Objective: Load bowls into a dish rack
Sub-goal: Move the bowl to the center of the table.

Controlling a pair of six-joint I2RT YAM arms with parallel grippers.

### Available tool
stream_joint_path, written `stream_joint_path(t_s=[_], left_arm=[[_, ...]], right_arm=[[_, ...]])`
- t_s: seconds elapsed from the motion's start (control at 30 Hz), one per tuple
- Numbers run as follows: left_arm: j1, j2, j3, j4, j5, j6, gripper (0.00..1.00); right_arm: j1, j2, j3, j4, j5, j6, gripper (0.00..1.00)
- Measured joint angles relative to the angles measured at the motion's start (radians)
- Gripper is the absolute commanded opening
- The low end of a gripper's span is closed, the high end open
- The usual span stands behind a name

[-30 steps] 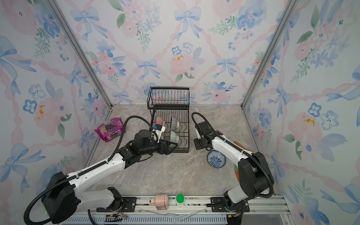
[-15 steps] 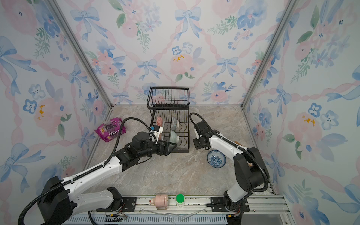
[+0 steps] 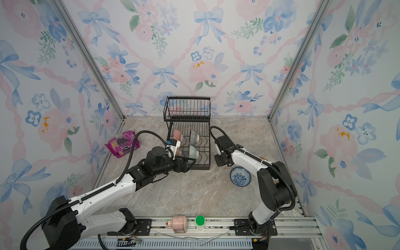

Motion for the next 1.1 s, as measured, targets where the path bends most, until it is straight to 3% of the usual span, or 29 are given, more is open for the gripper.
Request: stream_joint_path(t_s=[0.33, 0.5, 1.1], left_arm=[[0.0, -0.015, -0.002, -0.002, -0.01, -0.001, 0.98], [0.0, -0.021, -0.002, -0.002, -0.01, -0.004, 0.98], [0.0, -0.024, -0.002, -0.001, -0.01, -0.015, 0.98]], right_arm=[[0.014, 0.032, 0.011, -0.003, 0.021, -0.001, 0.31], [0.014, 0.032, 0.012, -0.002, 0.029, -0.008, 0.2], [0.029, 0.032, 0.028, -0.003, 0.031, -0.034, 0.1]])
